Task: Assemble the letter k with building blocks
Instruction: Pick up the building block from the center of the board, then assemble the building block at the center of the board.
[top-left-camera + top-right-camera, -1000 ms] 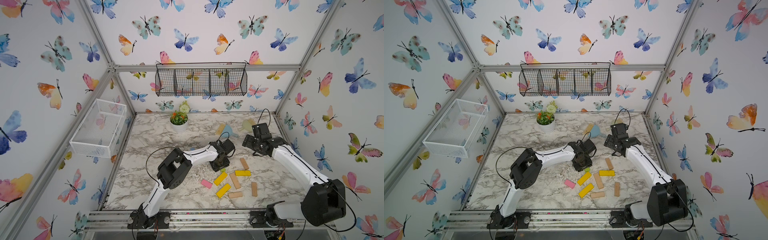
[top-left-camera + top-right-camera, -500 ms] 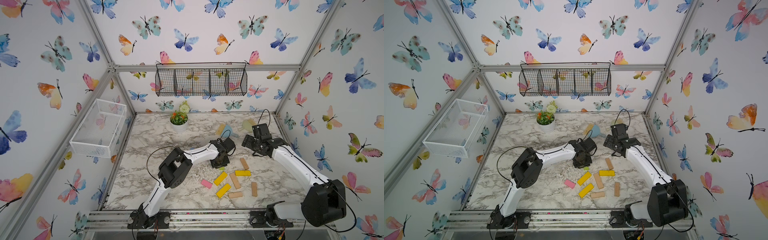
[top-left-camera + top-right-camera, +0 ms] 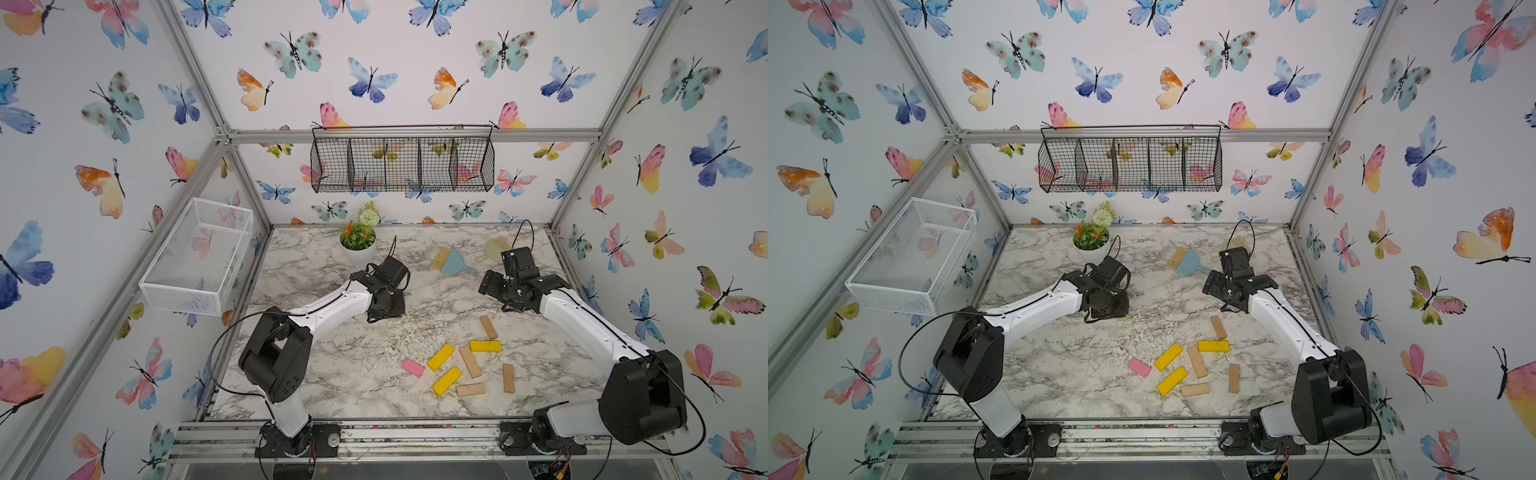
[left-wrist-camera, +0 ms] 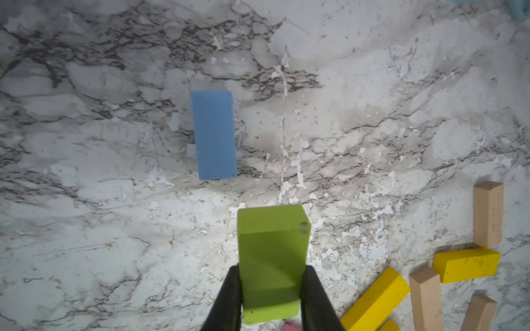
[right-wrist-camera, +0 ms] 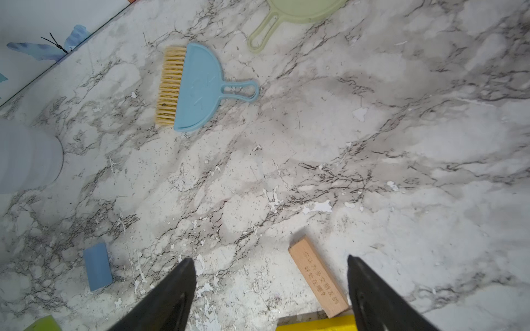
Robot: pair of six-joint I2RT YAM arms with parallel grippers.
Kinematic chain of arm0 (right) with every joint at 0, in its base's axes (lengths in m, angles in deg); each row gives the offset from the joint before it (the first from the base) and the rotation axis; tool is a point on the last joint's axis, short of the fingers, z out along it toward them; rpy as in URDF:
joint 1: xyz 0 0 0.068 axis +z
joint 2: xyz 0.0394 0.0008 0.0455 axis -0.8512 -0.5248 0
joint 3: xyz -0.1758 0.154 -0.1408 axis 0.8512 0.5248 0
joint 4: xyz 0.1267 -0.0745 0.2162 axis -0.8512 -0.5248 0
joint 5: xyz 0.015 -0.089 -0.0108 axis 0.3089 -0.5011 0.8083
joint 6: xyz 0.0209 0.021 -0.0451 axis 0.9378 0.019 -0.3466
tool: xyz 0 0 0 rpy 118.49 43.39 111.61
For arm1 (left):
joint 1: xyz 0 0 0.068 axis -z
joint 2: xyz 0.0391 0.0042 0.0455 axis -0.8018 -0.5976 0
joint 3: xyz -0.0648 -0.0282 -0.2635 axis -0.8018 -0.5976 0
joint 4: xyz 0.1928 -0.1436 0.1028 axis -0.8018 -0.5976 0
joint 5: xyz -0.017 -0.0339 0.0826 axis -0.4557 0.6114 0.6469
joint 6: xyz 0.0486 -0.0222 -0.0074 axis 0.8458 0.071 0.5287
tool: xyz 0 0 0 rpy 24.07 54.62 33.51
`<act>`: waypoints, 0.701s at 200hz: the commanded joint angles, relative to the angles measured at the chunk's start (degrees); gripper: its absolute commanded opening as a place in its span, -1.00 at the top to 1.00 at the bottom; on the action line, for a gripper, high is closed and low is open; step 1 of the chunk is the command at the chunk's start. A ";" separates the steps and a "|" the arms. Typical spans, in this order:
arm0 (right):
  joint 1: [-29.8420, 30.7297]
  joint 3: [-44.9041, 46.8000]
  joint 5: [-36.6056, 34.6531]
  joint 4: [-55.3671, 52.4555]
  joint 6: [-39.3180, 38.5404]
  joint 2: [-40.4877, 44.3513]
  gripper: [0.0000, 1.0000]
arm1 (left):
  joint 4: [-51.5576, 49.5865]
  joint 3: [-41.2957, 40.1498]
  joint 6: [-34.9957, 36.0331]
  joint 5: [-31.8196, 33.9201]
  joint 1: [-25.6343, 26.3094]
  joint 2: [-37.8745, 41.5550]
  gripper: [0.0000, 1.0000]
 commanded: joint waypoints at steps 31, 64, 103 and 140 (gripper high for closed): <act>-0.05 -0.19 4.29 2.03 -1.26 -1.85 -0.70 | 0.85 -4.23 6.38 -2.75 -0.60 -2.17 0.88; -0.01 -0.20 4.72 2.12 -1.39 -2.04 -0.70 | 2.38 -5.09 6.69 -2.63 -0.69 -3.86 0.88; 0.04 -0.46 4.94 1.95 -1.39 -2.04 -0.71 | 2.43 -4.18 7.22 -2.19 -1.52 -6.59 0.89; 0.12 -0.46 5.20 1.94 -1.47 -2.22 -0.71 | 2.33 -3.42 6.45 -1.33 -2.61 -8.13 0.89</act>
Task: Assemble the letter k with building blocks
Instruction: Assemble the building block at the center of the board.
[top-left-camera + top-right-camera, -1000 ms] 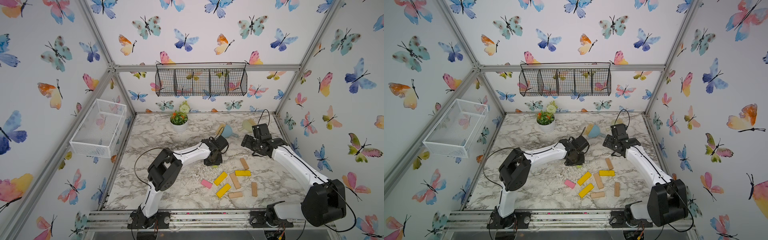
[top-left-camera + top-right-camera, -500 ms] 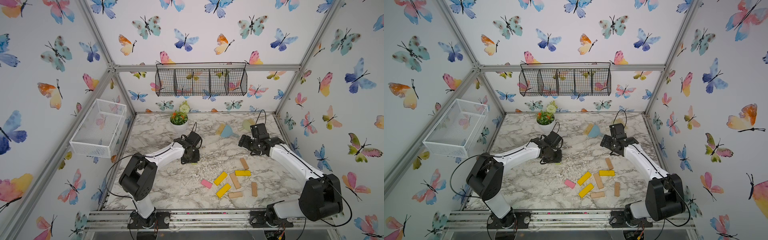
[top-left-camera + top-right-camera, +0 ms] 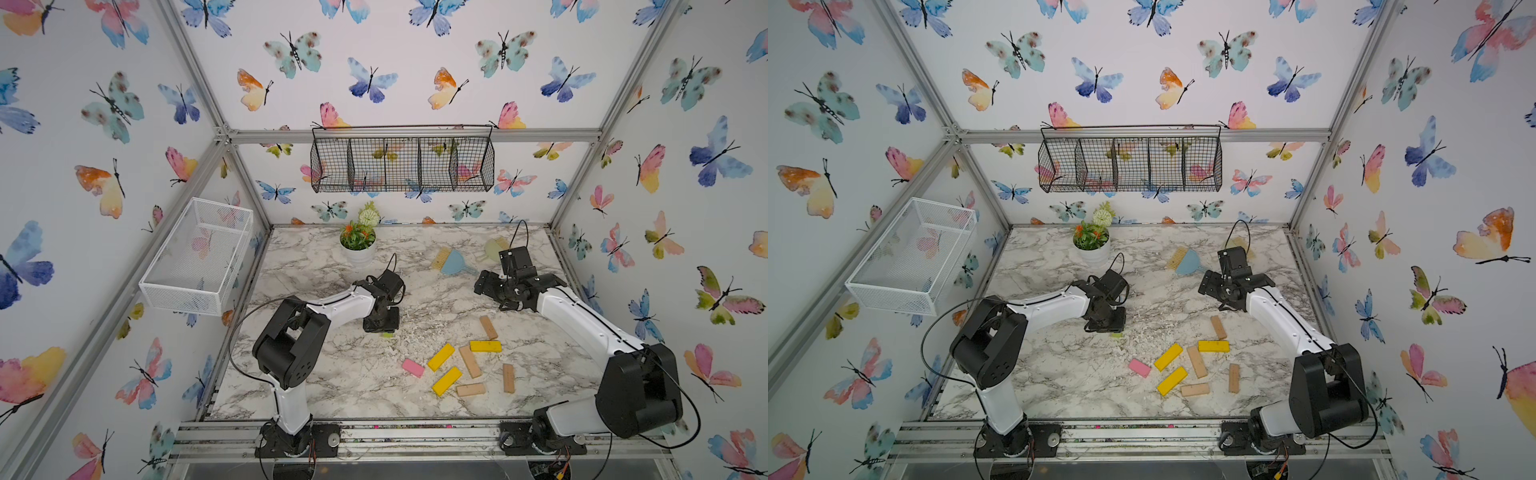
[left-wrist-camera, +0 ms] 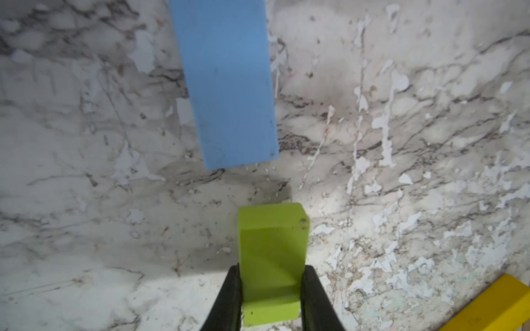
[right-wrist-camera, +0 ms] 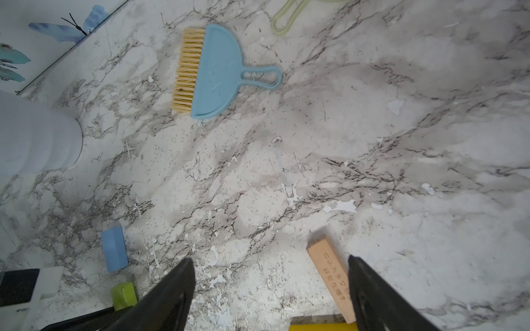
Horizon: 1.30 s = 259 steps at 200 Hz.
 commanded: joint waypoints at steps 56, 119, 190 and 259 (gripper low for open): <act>0.28 -0.29 0.69 0.32 -0.21 -0.53 -0.72 | -1.92 2.87 -1.12 2.58 -1.27 -3.80 0.89; 0.28 -0.03 0.53 0.35 0.10 -0.60 -0.73 | -3.13 3.27 -2.04 3.95 -1.38 -4.12 0.90; 0.37 0.59 0.74 0.82 0.40 -0.32 -0.73 | -2.98 1.37 -3.45 4.48 -1.80 -3.05 0.90; 0.37 1.03 0.62 0.80 0.48 -0.05 -0.73 | -2.87 1.47 -2.92 4.56 -2.39 -3.75 0.90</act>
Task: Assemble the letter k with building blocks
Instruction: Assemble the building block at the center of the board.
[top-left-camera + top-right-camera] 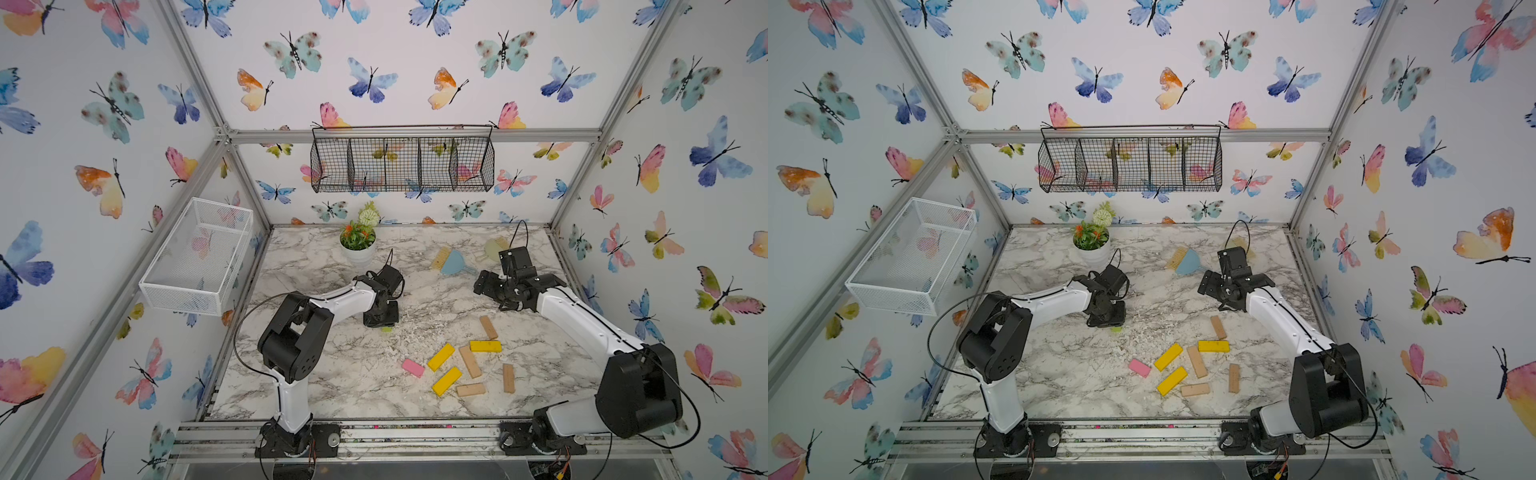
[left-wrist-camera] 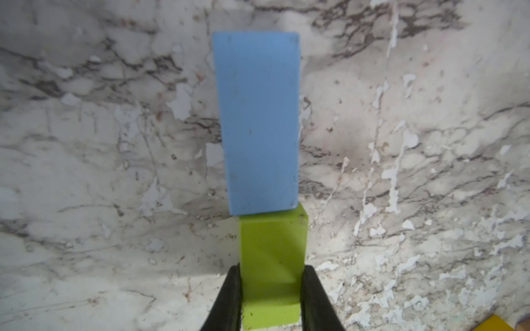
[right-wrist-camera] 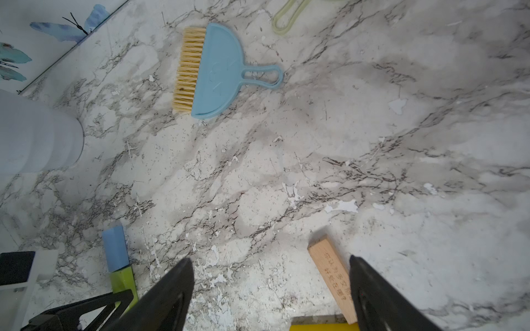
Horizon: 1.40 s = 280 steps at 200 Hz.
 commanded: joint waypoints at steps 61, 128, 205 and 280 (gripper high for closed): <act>0.32 1.05 0.68 0.66 0.49 0.14 -0.74 | -2.17 -1.70 0.64 3.72 -1.51 -1.64 0.90; 0.32 1.23 0.66 0.69 0.67 0.15 -0.74 | -2.18 -1.07 2.30 2.95 -1.52 -1.92 0.90; 0.32 1.45 0.87 0.97 0.34 0.06 -0.74 | -1.94 -0.88 3.18 2.02 -1.30 -1.84 0.64; 0.72 3.33 3.40 4.30 -2.06 3.19 -0.96 | -1.09 -1.44 3.34 2.82 -0.73 2.27 -0.07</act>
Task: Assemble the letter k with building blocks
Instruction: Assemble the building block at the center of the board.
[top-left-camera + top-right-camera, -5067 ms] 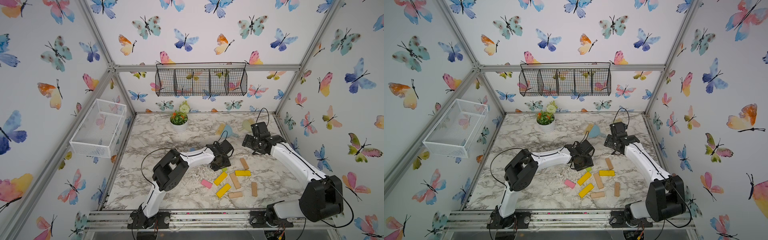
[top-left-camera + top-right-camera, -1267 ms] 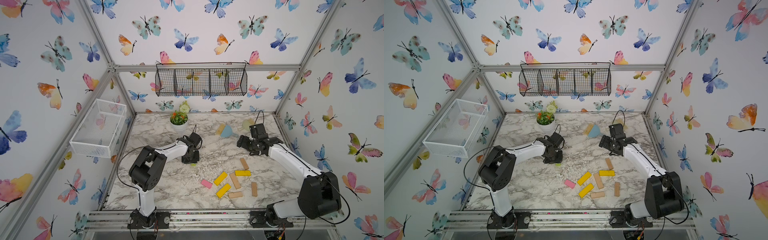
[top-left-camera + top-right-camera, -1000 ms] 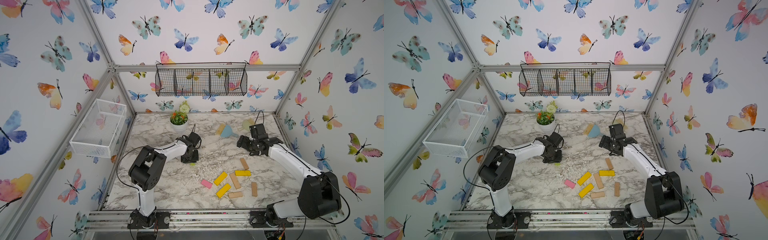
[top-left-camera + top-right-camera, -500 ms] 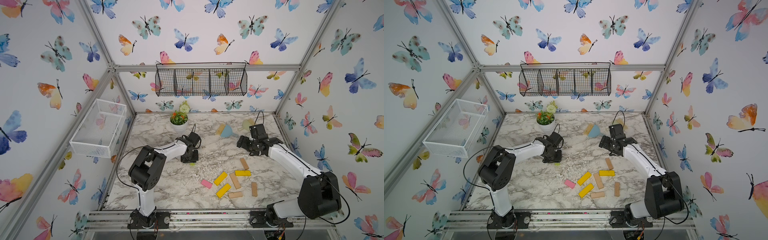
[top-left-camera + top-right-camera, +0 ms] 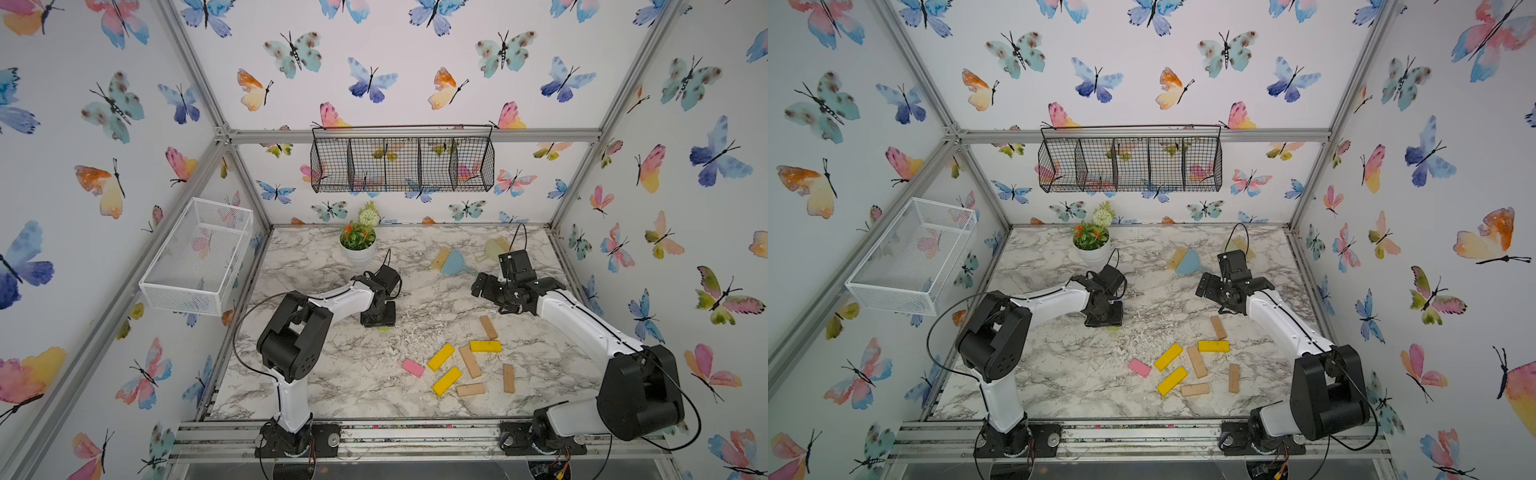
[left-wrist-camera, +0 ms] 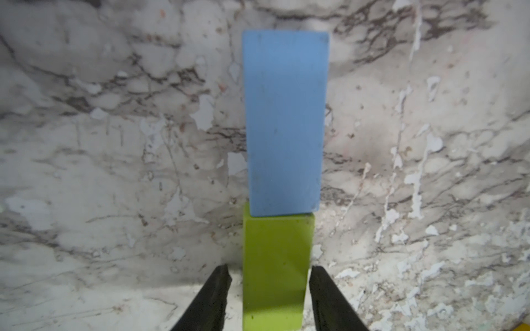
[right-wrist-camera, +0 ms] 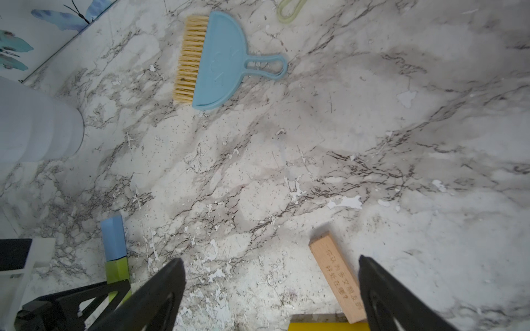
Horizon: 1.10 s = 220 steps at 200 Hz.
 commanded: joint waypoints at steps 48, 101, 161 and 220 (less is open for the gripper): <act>2.19 1.92 6.75 6.64 -5.75 2.96 -0.96 | 1.09 -1.64 -0.32 0.39 0.24 7.23 -0.41; 17.10 -3.60 11.17 5.47 -14.15 -3.70 -0.75 | 7.75 -3.63 -3.76 -2.92 -5.40 22.33 -0.62; 31.82 -5.69 10.45 -1.30 -21.91 -12.27 -0.40 | 9.91 -11.28 -1.65 -15.93 -28.43 33.93 -0.51; 41.49 -11.02 5.66 -8.71 -25.94 -21.21 -0.35 | 10.41 -15.71 2.80 -18.89 -33.78 36.22 -0.51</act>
